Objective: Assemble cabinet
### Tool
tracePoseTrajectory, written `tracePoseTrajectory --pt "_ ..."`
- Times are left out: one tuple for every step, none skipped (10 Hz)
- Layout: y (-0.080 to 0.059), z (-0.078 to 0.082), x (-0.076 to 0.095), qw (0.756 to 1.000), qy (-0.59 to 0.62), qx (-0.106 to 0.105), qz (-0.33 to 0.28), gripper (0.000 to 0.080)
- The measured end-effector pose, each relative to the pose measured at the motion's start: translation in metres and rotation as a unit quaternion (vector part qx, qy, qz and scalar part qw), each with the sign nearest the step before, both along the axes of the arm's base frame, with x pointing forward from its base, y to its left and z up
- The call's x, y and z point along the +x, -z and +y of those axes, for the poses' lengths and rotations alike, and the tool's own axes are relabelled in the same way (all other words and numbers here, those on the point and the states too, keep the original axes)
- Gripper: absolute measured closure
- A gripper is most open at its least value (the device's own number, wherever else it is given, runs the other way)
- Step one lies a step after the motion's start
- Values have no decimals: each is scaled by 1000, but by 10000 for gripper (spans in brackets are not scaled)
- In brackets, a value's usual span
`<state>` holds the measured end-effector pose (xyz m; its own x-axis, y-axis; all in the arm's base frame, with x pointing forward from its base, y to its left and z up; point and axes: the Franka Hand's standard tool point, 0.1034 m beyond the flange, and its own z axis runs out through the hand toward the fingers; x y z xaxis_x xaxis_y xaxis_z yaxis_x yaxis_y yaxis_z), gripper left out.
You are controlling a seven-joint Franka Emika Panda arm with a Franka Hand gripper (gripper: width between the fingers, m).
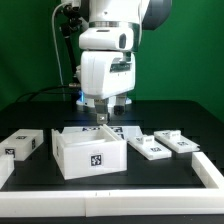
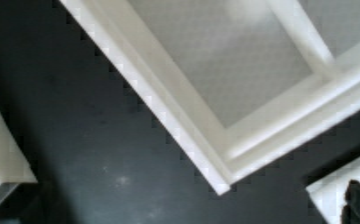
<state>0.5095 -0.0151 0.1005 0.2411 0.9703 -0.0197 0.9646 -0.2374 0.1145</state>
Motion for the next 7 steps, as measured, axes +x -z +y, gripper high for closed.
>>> tracePoseTrajectory --pt "1 -10 -2 998 -61 -7 -2 2" --pt "2 -12 -5 997 -79 -9 2 2" --pt "4 -12 -8 995 -100 -14 7 2" --pt "6 -13 -11 990 -135 -22 16 2" --pt "9 -13 -13 986 -161 -28 24 2" --pt "9 -13 -13 987 -155 -27 23 2" --pt "9 -13 -13 987 -155 -27 23 2"
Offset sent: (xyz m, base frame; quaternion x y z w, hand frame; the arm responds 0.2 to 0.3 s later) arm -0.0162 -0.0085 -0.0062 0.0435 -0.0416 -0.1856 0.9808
